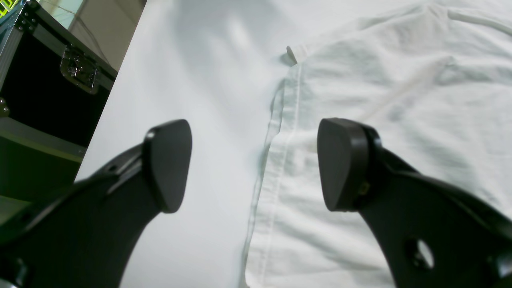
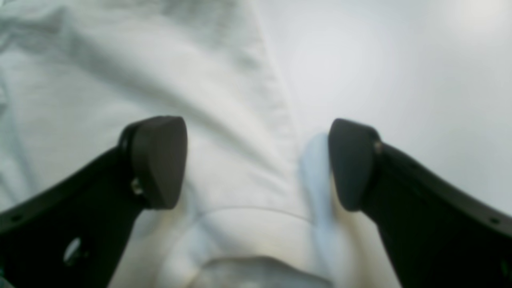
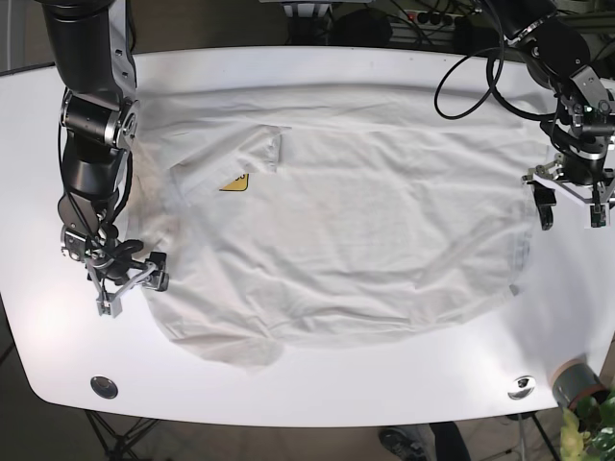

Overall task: Fold the T-shirt properly
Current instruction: 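Move the right gripper to the shirt side and grasp the fabric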

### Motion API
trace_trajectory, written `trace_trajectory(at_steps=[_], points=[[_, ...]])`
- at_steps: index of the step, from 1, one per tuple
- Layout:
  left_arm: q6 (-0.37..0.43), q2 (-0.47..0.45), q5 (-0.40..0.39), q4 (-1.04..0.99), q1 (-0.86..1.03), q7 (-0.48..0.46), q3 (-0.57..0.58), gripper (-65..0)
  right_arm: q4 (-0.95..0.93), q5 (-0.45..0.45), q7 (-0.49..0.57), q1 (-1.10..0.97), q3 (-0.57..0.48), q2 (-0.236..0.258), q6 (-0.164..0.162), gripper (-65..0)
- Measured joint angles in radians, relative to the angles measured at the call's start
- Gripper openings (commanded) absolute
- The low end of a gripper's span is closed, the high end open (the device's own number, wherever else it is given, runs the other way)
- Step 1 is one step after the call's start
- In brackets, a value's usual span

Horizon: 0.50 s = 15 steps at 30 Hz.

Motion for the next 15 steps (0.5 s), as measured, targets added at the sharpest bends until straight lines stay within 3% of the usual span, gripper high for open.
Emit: trace_trajectory(at_steps=[3, 10, 13, 15], points=[[0.000, -0.002, 0.000, 0.000, 0.000, 0.000, 0.000, -18.6, 0.011, 0.004, 0.030, -0.019, 0.000, -0.016, 0.011, -12.7], [0.000, -0.003, 0.000, 0.000, 0.000, 0.000, 0.004, -18.6, 0.018, 0.004, 0.041, -0.020, 0.003, -0.045, 0.000, -13.0], [0.000, -0.005, 0.000, -0.004, -0.002, -0.001, 0.004, -18.3, 0.018, 0.003, 0.041, -0.016, 0.003, -0.060, -0.001, -20.6], [0.000, -0.007, 0.006, -0.027, -0.007, -0.002, 0.005, -18.3, 0.018, 0.003, 0.041, -0.014, 0.003, -0.068, 0.000, -29.3]])
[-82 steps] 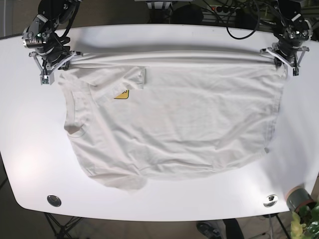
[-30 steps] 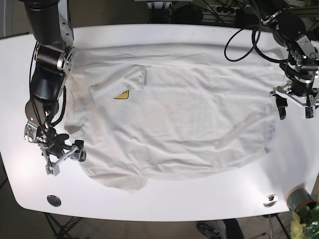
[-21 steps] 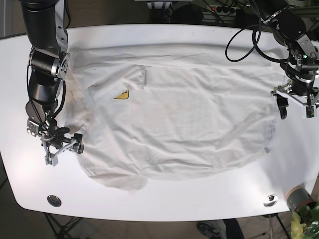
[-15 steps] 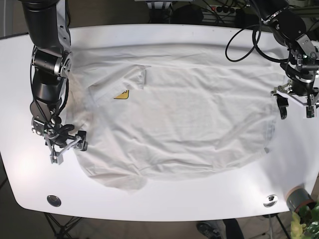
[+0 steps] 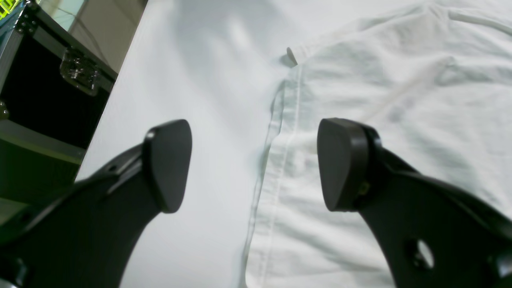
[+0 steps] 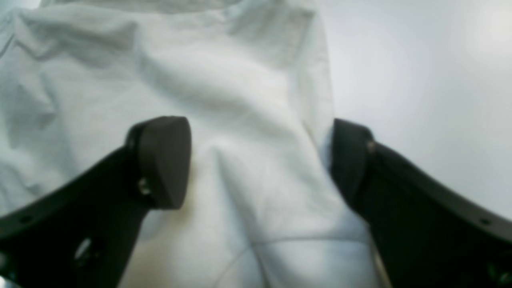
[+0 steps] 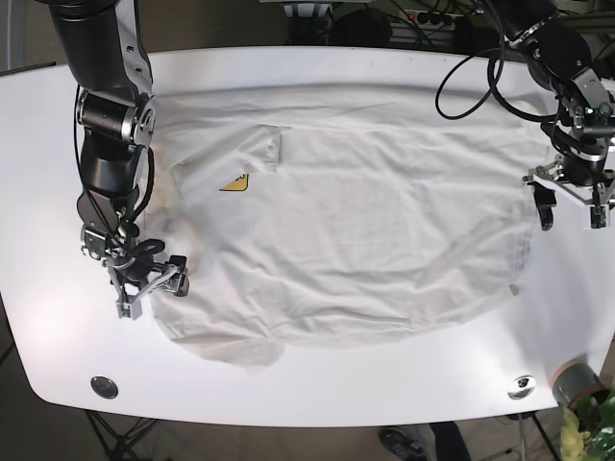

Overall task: Fold the T-shirt properly
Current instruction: 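Move the right gripper to the shirt side and grasp the fabric, then move the left gripper to the opposite shirt side and grasp it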

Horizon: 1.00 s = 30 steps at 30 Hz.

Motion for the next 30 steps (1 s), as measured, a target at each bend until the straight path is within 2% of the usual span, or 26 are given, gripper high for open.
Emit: trace_trajectory(at_steps=[2, 4, 6, 7, 10, 14, 16, 20, 24, 28, 30], points=[[0.000, -0.002, 0.033, -0.039, -0.013, -0.002, 0.011, -18.2, -0.002, 0.000, -0.002, 0.003, 0.000, -0.003, -0.011, -39.2], [0.001, 0.001, 0.095, -0.082, -0.039, 0.011, 0.032, -17.9, -0.005, 0.000, -0.009, 0.004, 0.000, -0.005, -0.042, -48.0], [-0.003, 0.003, 0.139, -0.114, -0.074, 0.017, 0.040, -17.8, -0.006, 0.000, -0.009, 0.005, 0.000, -0.008, -0.071, -59.9], [-0.004, 0.005, 0.161, -0.129, -0.099, 0.011, 0.043, -17.8, -0.006, 0.000, -0.011, 0.005, 0.000, -0.008, -0.071, -63.3], [-0.004, 0.003, 0.201, -0.193, -0.176, -0.001, 0.044, -17.6, -0.006, 0.000, -0.011, 0.004, -0.001, -0.008, -0.080, -61.4], [0.000, -0.005, 0.232, -0.343, -0.290, 0.003, 0.042, -17.5, -0.006, 0.000, -0.017, 0.005, -0.001, -0.008, -0.080, -62.6], [-0.004, -0.019, 0.233, -0.418, -0.341, 0.002, 0.047, -14.9, -0.006, 0.000, -0.016, 0.006, -0.001, -0.009, -0.080, -62.6], [0.004, -0.071, 0.245, -0.618, -0.446, 0.002, 0.128, -9.9, -0.006, 0.000, -0.016, 0.005, -0.001, -0.008, -0.080, -62.6], [0.000, -0.084, 0.230, -0.789, -0.532, -0.005, 0.173, -8.9, -0.006, 0.002, -0.018, 0.005, -0.001, -0.011, -0.083, -62.6], [0.005, -0.090, 0.239, -0.921, -0.586, -0.074, 0.177, -8.9, -0.006, 0.002, -0.018, 0.005, -0.001, -0.008, -0.082, -62.6], [0.005, -0.101, 0.245, -1.007, -0.621, -0.140, 0.177, -8.9, -0.006, 0.007, -0.019, 0.005, -0.001, -0.008, -0.083, -62.6]])
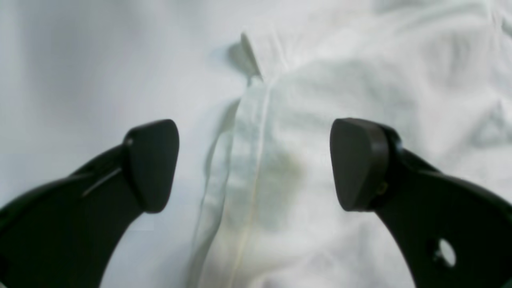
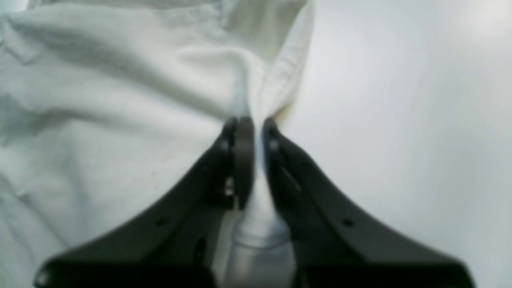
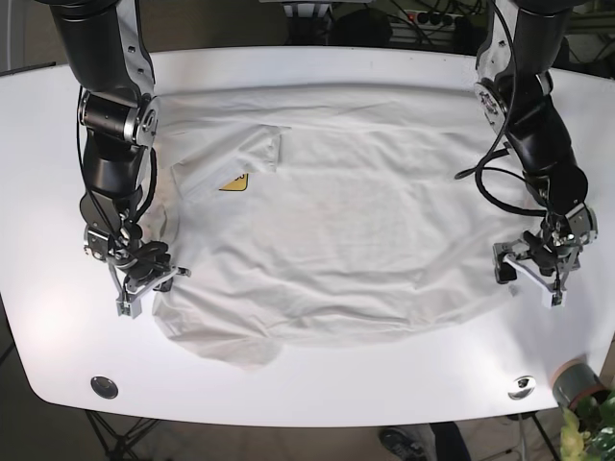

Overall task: Fold the T-shirt properly
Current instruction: 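Move the left gripper to the opposite shirt side and grasp it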

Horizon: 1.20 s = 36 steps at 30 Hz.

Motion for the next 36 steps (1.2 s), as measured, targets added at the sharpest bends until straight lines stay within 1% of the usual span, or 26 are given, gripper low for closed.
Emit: trace_trajectory(at_steps=[2, 5, 10, 13, 19, 21, 24, 25, 27, 28, 30, 31, 34, 35, 36], points=[[-0.002, -0.013, -0.003, -0.076, -0.028, -0.047, 0.013, -8.9, 0.000, 0.000, -0.001, 0.000, 0.000, -0.001, 0.000, -62.6], [0.007, -0.034, -0.002, -0.209, -0.078, -0.106, 0.065, -8.9, 0.000, 0.000, -0.001, 0.000, 0.000, -0.002, 0.000, -62.6], [0.055, -0.034, -0.008, -0.367, -0.130, -0.219, 0.108, -7.1, 0.000, 0.000, 0.000, 0.000, 0.000, -0.002, 0.000, -62.6], [0.060, -0.033, -0.006, -0.420, -0.146, -0.234, 0.107, -6.4, 0.000, 0.000, 0.000, 0.000, 0.000, -0.002, 0.001, -62.6], [0.060, -0.037, -0.006, -0.431, -0.151, -0.238, 0.107, -7.5, 0.000, 0.000, 0.000, -0.001, 0.000, -0.002, 0.001, -62.6], [0.060, -0.037, -0.006, -0.431, -0.148, -0.238, 0.107, -9.0, 0.000, 0.000, 0.000, -0.001, 0.000, -0.002, 0.001, -62.6], [0.060, -0.037, -0.007, -0.431, -0.137, -0.247, 0.107, -13.2, 0.000, 0.000, 0.000, -0.001, 0.000, -0.002, 0.004, -62.6], [0.060, -0.037, -0.008, -0.431, -0.130, -0.256, 0.106, -15.0, 0.000, 0.000, 0.000, -0.001, 0.000, -0.002, 0.005, -62.6], [0.060, -0.038, -0.019, -0.428, -0.117, -0.282, 0.106, -20.8, 0.000, 0.000, 0.000, -0.001, 0.000, -0.002, 0.005, -62.6], [0.060, -0.039, -0.022, -0.428, -0.115, -0.282, 0.106, -25.1, 0.000, 0.000, 0.000, -0.001, 0.000, -0.002, 0.004, -62.6], [0.060, -0.042, -0.021, -0.427, -0.114, -0.278, 0.103, -37.8, 0.000, 0.000, 0.001, -0.001, 0.000, -0.003, 0.004, -62.6], [0.060, -0.042, -0.019, -0.425, -0.113, -0.272, 0.103, -42.1, 0.000, 0.000, 0.000, -0.001, 0.001, -0.005, 0.004, -62.6], [0.059, -0.041, -0.023, -0.423, -0.103, -0.270, 0.103, -61.8, 0.014, -0.004, -0.007, -0.004, 0.001, -0.014, 0.003, -62.6], [0.059, -0.041, -0.024, -0.421, -0.098, -0.274, 0.103, -65.0, 0.027, -0.006, -0.014, -0.009, 0.001, -0.017, 0.004, -62.6], [0.055, -0.042, -0.031, -0.420, -0.093, -0.280, 0.102, -65.0, 0.040, -0.007, -0.026, -0.015, 0.000, -0.020, 0.004, -62.6]])
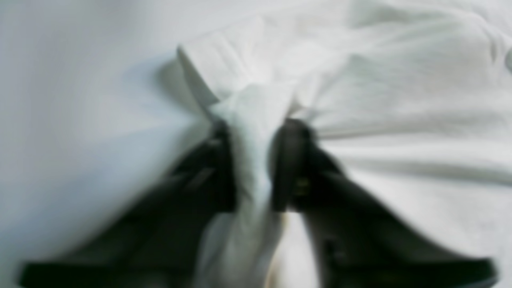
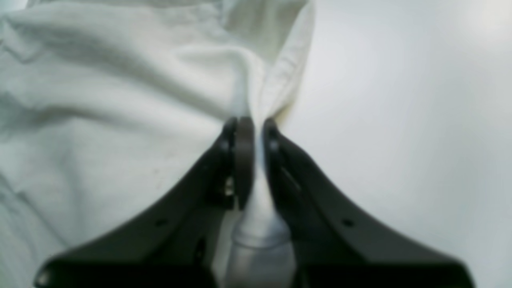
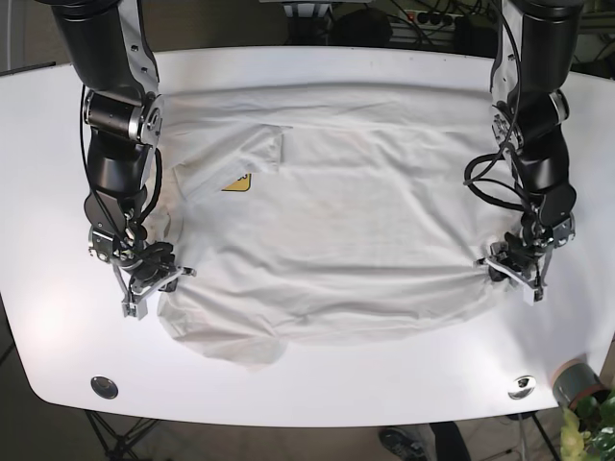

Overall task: Fold the T-shirt properly
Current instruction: 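Move the left gripper to the opposite shirt side and grasp it, then lift the shirt with both grippers and fling it flat again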

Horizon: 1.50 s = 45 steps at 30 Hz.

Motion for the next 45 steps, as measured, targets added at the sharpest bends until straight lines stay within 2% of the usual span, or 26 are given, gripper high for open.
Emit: trace_trajectory(at_steps=[6, 10, 14, 16, 21, 24, 26, 28, 36, 38, 41, 45], points=[[-0.009, -0.009, -0.006, 0.018, 0.011, 0.002, -0.003, -65.0, 0.113, -0.005, -0.081, -0.043, 0.000, -0.022, -0.004, -62.8], [-0.003, 0.005, 0.016, 0.151, 0.055, 0.059, -0.041, -65.0, 0.240, -0.002, -0.157, -0.078, -0.002, -0.042, 0.000, -62.8], [-0.001, 0.024, 0.021, 0.328, 0.097, 0.183, -0.077, -65.0, 0.366, 0.002, -0.231, -0.102, -0.002, -0.043, 0.013, -62.8], [-0.002, 0.041, 0.020, 0.413, 0.109, 0.216, -0.077, -65.0, 0.414, 0.002, -0.258, -0.105, -0.002, -0.044, 0.014, -62.8], [-0.005, 0.082, 0.011, 0.573, 0.098, 0.281, -0.070, -65.0, 0.496, -0.001, -0.320, -0.080, -0.005, -0.040, 0.011, -62.8], [-0.006, 0.096, 0.013, 0.645, 0.085, 0.333, -0.070, -65.0, 0.511, 0.000, -0.365, -0.037, -0.005, -0.035, 0.027, -62.8], [-0.002, 0.105, 0.019, 0.689, 0.069, 0.367, -0.057, -65.0, 0.520, 0.003, -0.371, 0.002, -0.007, -0.029, 0.055, -62.8], [0.000, 0.111, 0.020, 0.738, 0.044, 0.402, -0.034, -65.0, 0.522, 0.003, -0.399, 0.047, -0.008, -0.014, 0.068, -62.8], [-0.016, 0.123, -0.004, 0.844, -0.126, 0.481, -0.024, -65.0, 0.516, 0.018, -0.466, 0.243, -0.012, 0.054, 0.071, -62.8], [-0.017, 0.122, -0.007, 0.845, -0.185, 0.500, -0.023, -65.0, 0.516, 0.021, -0.493, 0.311, -0.047, 0.066, 0.079, -62.8], [-0.011, 0.119, 0.003, 0.849, -0.278, 0.539, -0.025, -65.0, 0.518, 0.029, -0.536, 0.414, -0.108, 0.088, 0.120, -62.8], [-0.012, 0.117, -0.005, 0.850, -0.404, 0.549, -0.026, -65.0, 0.522, 0.029, -0.562, 0.556, -0.151, 0.107, 0.126, -62.8]])
